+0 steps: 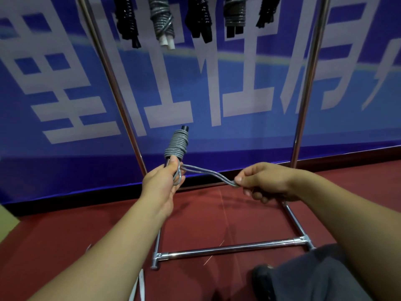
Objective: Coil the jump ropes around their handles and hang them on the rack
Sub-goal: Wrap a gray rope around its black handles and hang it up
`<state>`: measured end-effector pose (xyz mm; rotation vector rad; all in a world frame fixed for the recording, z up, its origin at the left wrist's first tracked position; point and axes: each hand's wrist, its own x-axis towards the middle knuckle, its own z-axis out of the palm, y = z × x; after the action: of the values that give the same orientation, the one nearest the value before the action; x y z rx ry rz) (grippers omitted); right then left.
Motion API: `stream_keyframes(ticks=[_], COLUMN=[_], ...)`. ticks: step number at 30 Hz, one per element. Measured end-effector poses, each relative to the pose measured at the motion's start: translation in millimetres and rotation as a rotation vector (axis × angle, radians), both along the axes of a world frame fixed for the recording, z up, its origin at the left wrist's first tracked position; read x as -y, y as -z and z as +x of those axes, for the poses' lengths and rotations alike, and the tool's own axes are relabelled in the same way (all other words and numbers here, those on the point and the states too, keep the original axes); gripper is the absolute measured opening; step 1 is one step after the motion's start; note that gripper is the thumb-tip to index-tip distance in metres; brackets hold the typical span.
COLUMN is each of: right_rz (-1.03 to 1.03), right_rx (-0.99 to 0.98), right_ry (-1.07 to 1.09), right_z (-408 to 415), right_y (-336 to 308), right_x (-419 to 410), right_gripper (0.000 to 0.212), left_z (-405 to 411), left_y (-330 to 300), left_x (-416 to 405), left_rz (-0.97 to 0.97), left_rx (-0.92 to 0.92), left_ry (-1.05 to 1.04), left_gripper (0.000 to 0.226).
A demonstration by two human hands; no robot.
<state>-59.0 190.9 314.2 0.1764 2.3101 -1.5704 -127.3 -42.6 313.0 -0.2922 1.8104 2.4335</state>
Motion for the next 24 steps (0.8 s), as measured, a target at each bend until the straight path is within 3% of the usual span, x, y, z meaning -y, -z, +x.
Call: stream_keyframes(ticks=[5,7,10,14,22,24], right_rz=[0.655,0.764,0.622,0.535,0.419,0.423], right_rx=[-0.157,-0.228,-0.388,-0.503,-0.347,-0.319], right_ry=[0.03,0.144,0.31,0.271,0.027,-0.011], right_z=[-7.0,-11.1,-9.8,-2.8,-6.9,-5.9], right_y=[11.4,11.7,2.5,-5.6,7.5,8.3], right_x=[-2.2,-0.4,6.3,24.3,48.9,48.5], right_gripper=[0.033,0.037,0.044,0.042,0.058,0.051], left_z=[9.8,14.1,17.8,23.0,30.1,27.4], left_y=[2.2,3.5,6.0,10.6,11.8,13.0], left_x=[-5.8,-9.0,-12.3,-19.9,-35.7,-34.2], left_rz=[-0.118,-0.169,-0.233,-0.28,-0.257,-0.241], left_rx=[-0.04,-0.069,-0.102,-0.134,-0.2,-0.191], left_ry=[0.011,0.01,0.012,0.051,0.156,0.161], left_gripper=[0.019,0.017,0.014,0.021,0.018,0.019])
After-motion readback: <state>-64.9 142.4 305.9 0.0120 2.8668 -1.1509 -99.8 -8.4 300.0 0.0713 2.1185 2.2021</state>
